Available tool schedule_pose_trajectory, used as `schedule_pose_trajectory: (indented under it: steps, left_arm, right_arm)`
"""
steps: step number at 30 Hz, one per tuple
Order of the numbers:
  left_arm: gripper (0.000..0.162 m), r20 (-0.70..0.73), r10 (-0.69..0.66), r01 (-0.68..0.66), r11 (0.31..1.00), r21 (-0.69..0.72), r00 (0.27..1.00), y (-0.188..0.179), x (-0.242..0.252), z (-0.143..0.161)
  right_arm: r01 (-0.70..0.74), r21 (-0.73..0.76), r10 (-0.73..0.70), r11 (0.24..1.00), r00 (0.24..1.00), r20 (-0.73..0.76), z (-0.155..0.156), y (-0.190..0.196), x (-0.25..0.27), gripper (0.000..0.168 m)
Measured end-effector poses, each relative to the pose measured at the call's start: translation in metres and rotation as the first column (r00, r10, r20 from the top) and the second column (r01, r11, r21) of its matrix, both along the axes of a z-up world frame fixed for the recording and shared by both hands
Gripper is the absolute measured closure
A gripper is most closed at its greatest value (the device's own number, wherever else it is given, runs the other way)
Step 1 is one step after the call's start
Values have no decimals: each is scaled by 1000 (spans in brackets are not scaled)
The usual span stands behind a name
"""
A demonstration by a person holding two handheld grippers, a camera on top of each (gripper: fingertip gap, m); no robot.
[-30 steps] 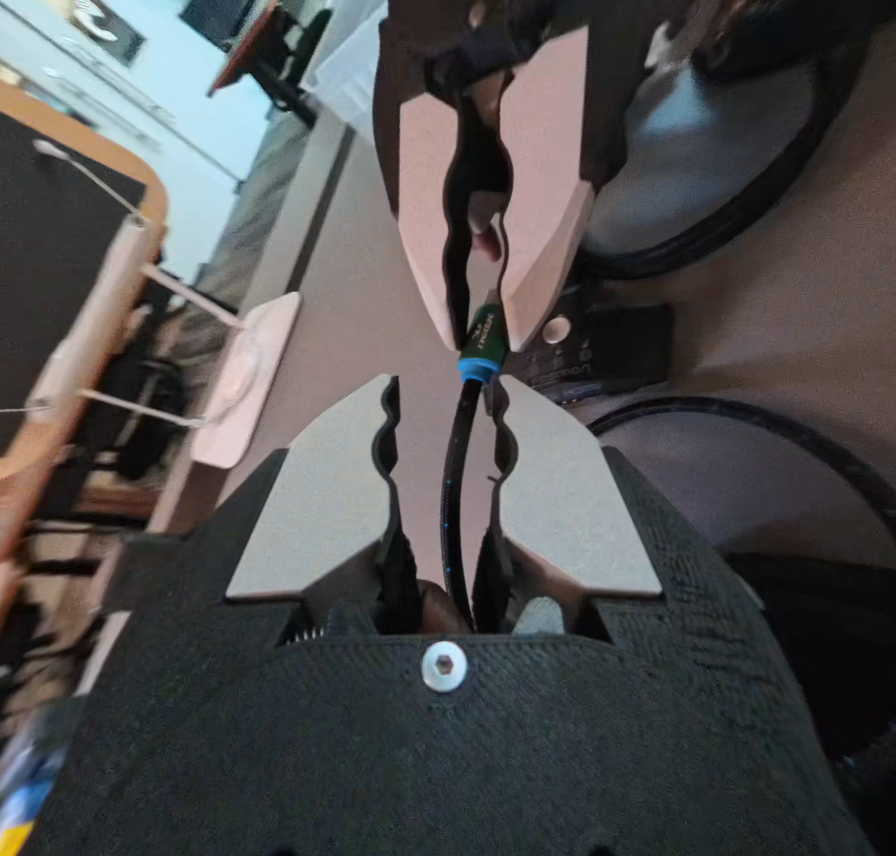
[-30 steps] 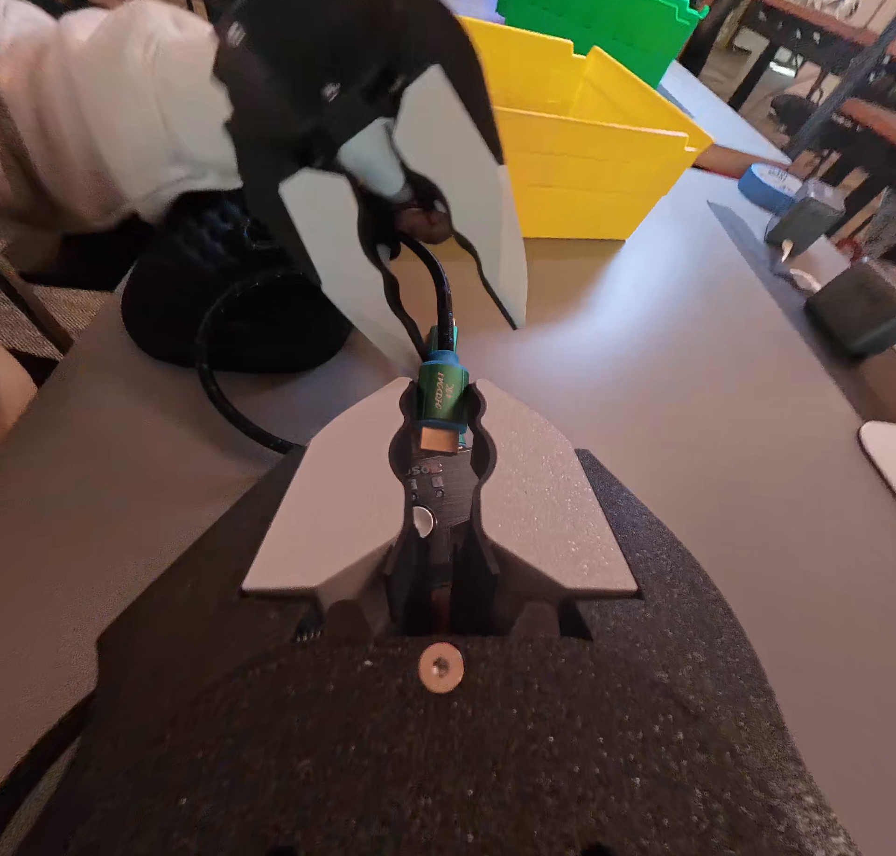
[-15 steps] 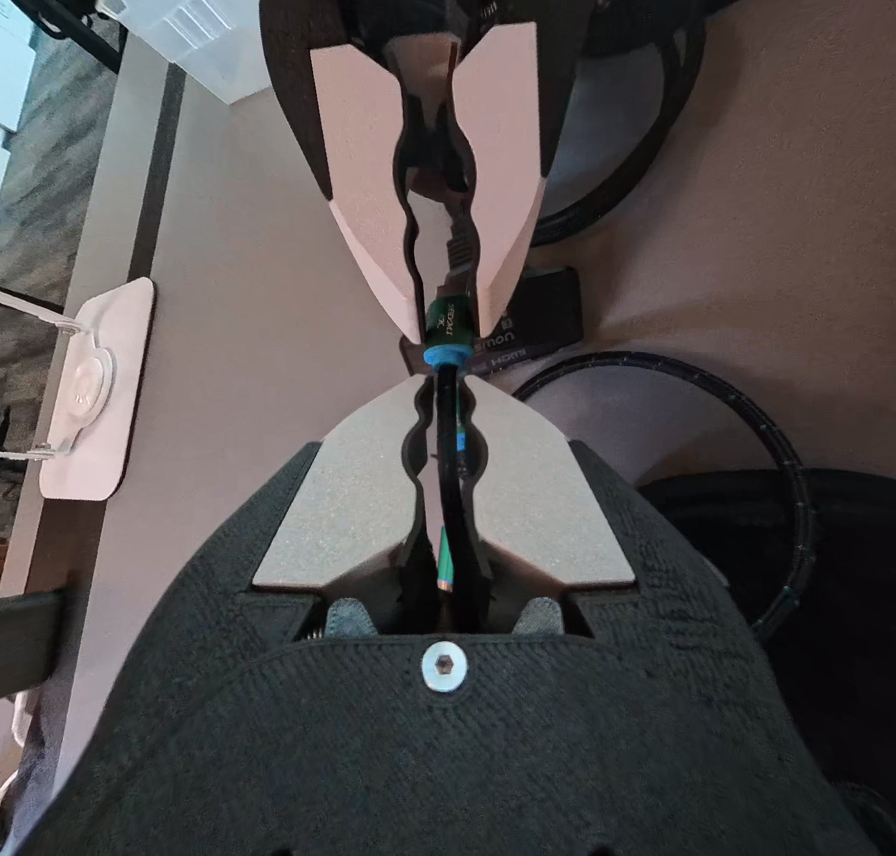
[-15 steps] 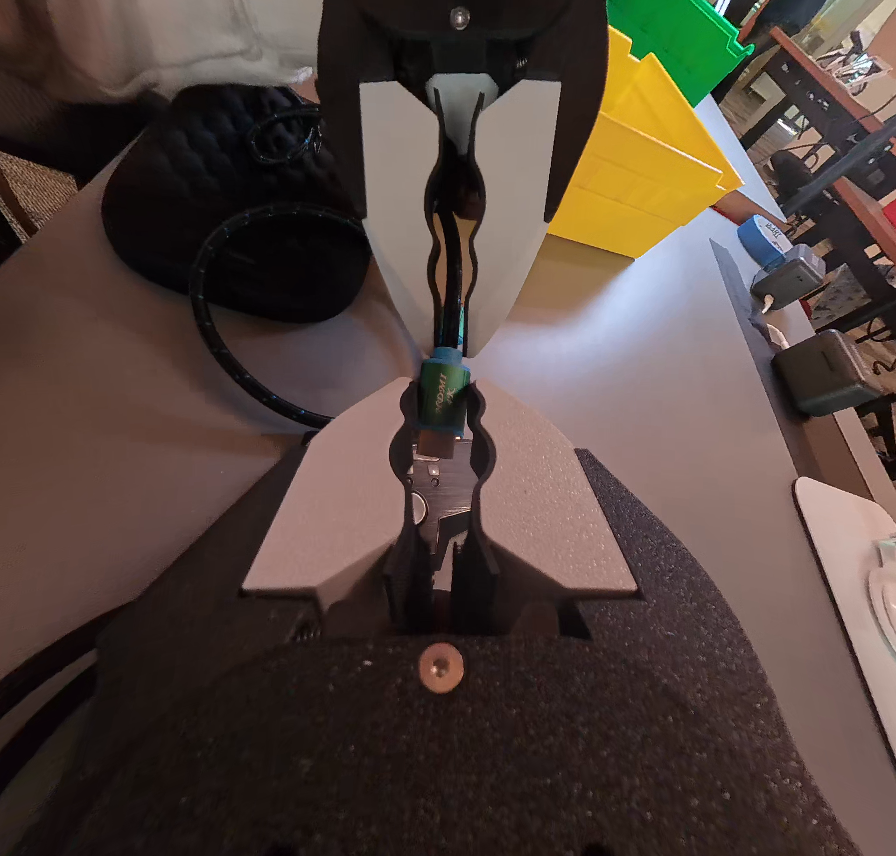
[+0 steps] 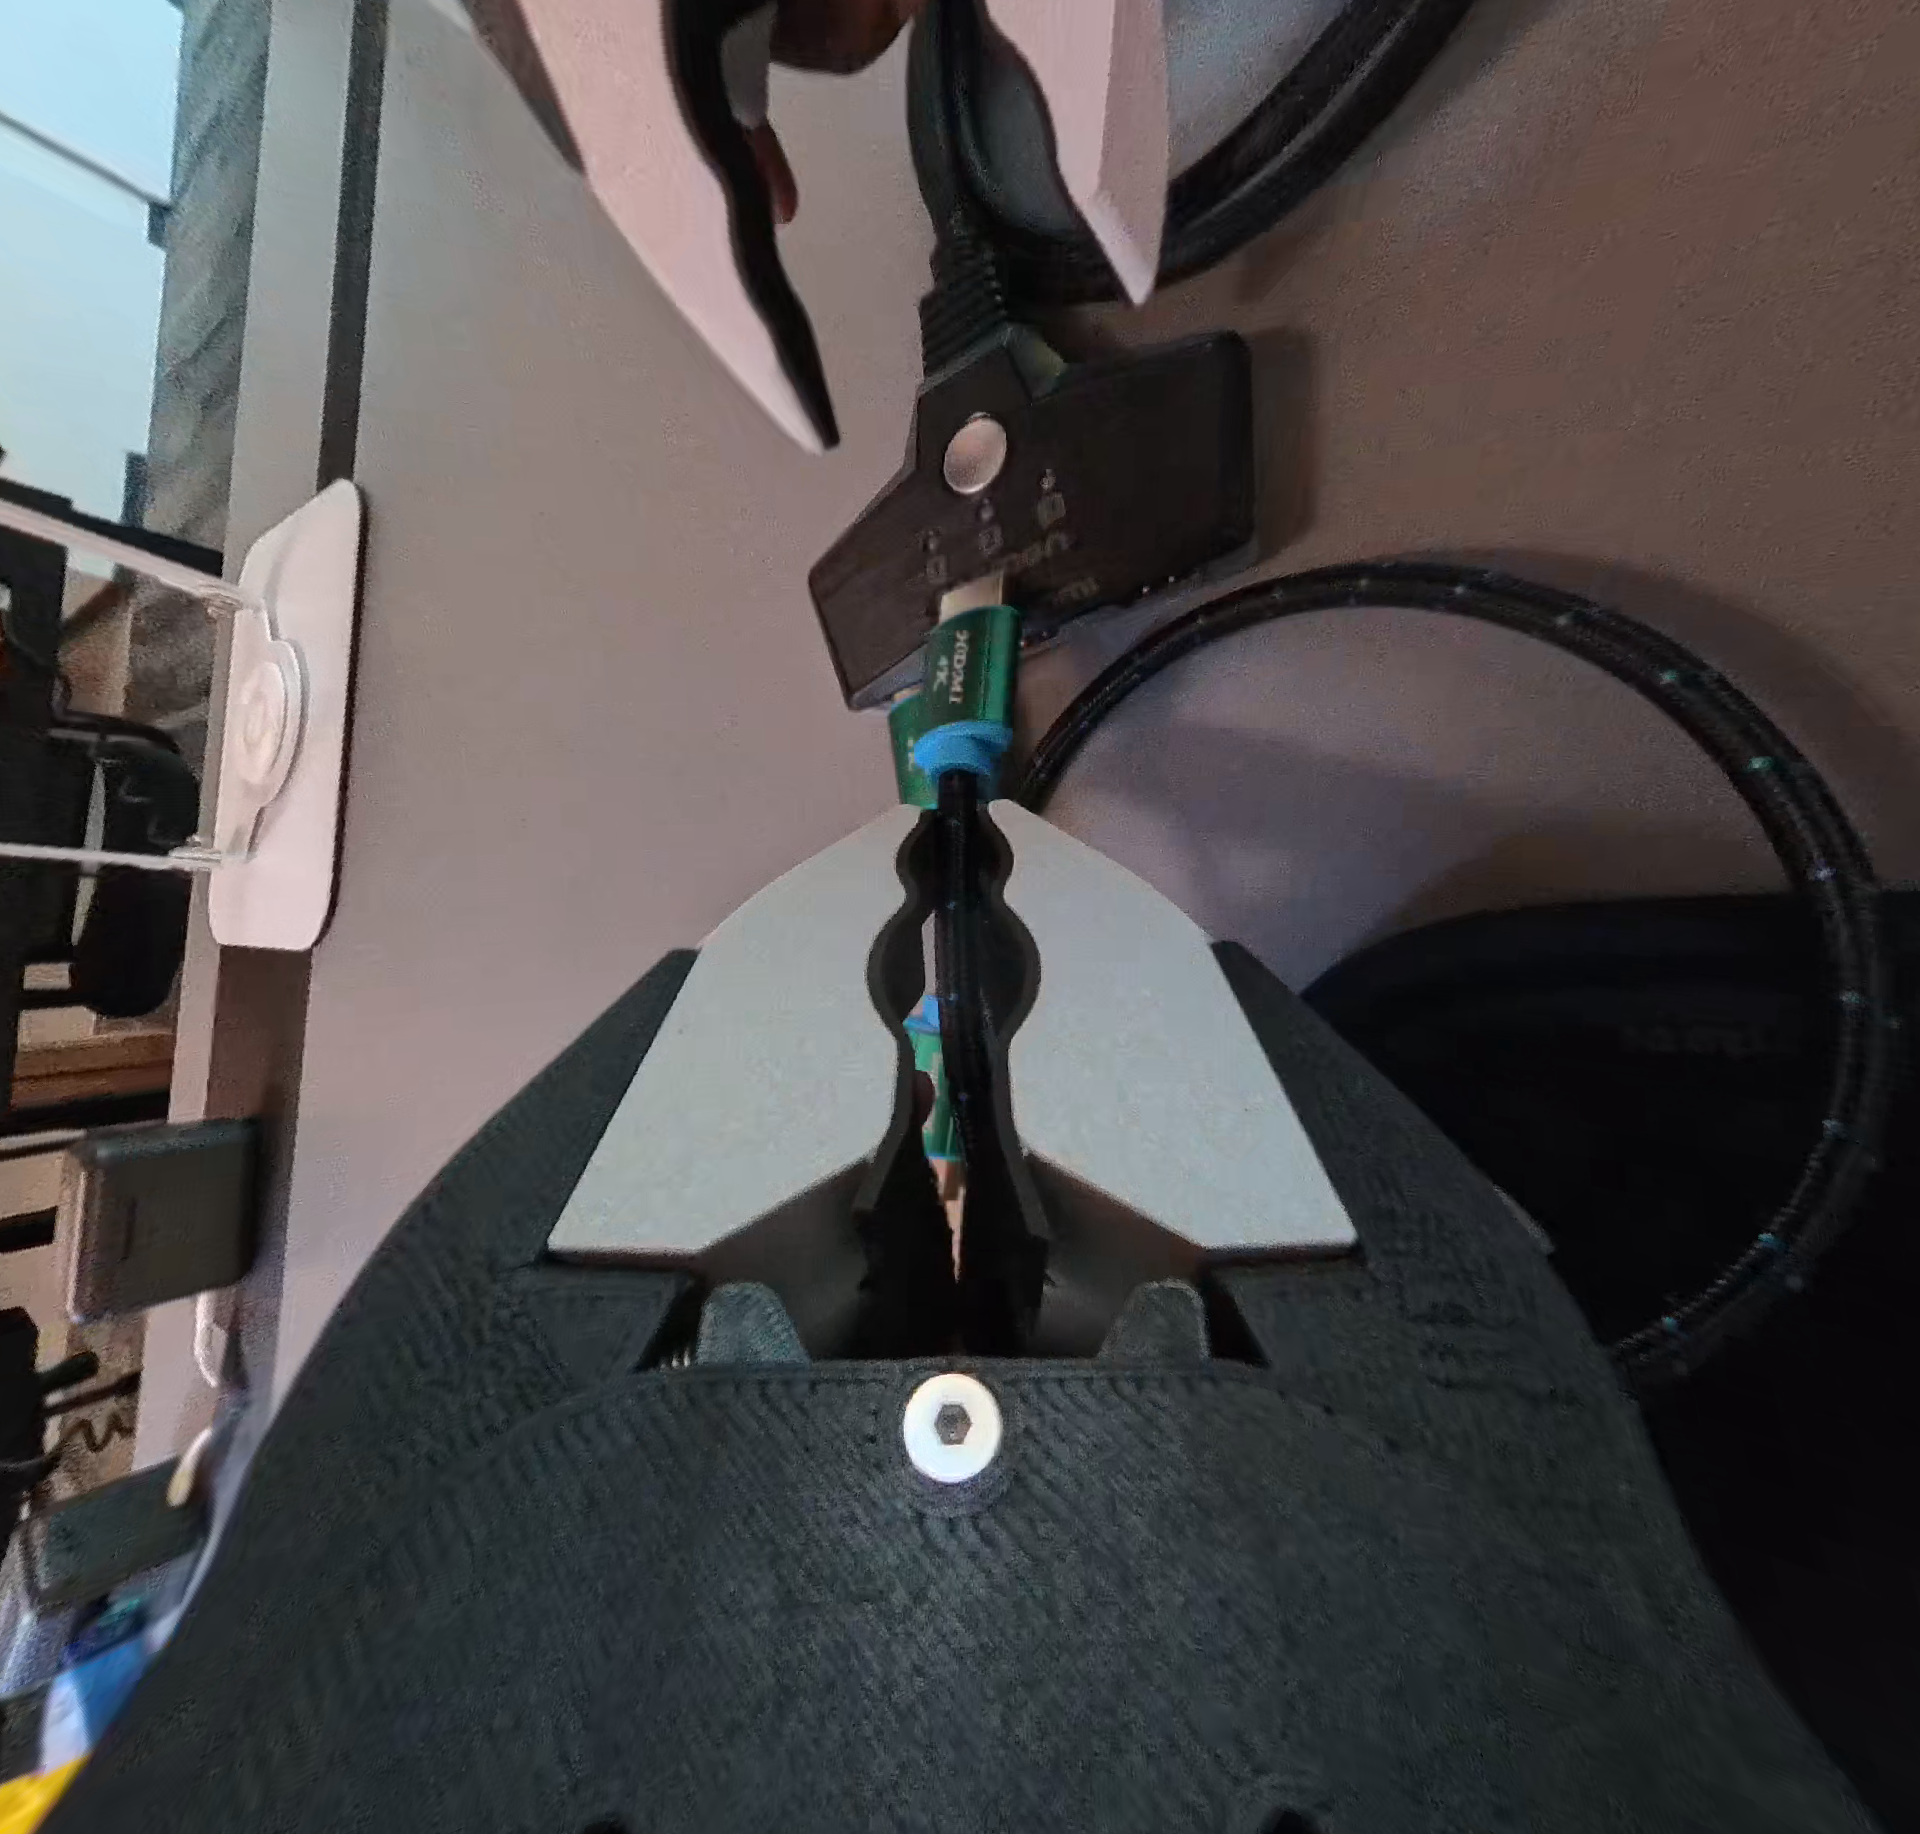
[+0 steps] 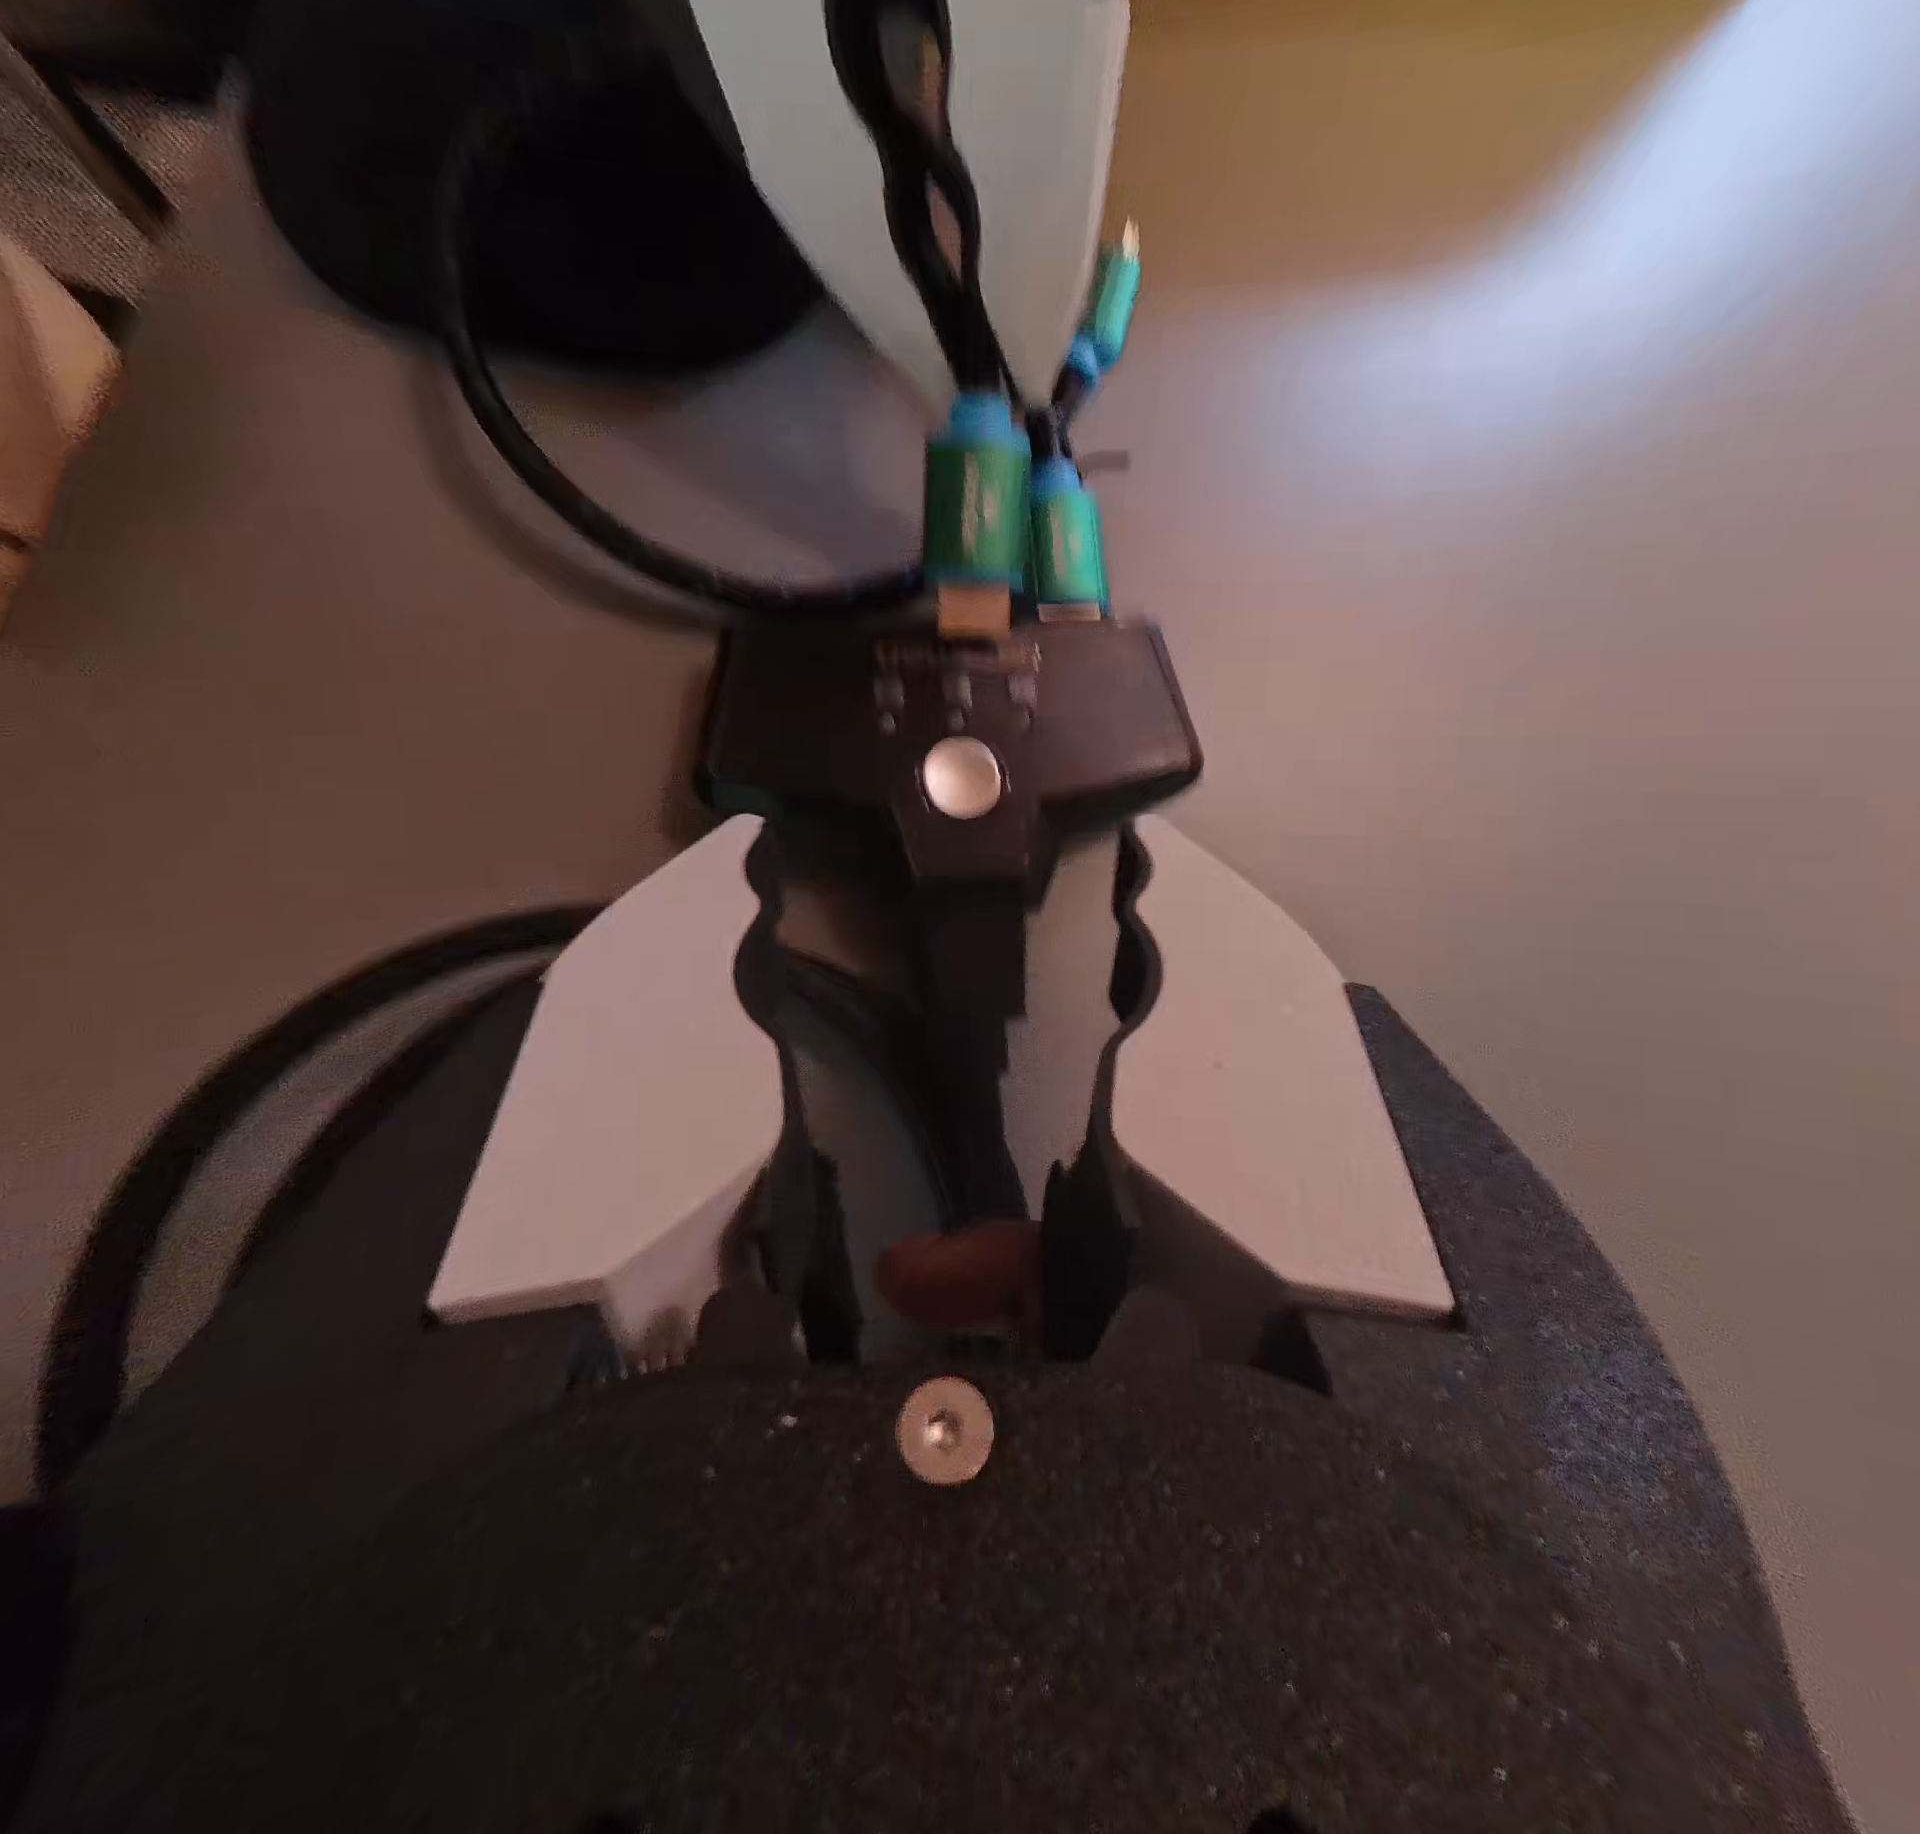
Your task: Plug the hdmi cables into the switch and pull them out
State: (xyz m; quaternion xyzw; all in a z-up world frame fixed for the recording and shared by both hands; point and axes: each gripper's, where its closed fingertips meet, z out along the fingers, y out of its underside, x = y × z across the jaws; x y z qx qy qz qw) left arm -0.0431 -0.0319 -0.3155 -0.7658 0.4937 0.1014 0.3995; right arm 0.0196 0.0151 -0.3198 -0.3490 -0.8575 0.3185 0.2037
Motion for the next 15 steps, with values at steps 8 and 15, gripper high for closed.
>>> schedule_pose_trajectory:
  steps: [8,15]
  left_arm:
    - [155,-6,69,-69,997,-37,998,-8,-7,-4]
    - [155,48,90,-91,995,31,995,-5,-7,3]
  right_arm:
    - [16,81,-17,997,1000,21,-20,5,-3,129]
    - [19,-21,-21,1000,992,-125,-9,17,-4,131]
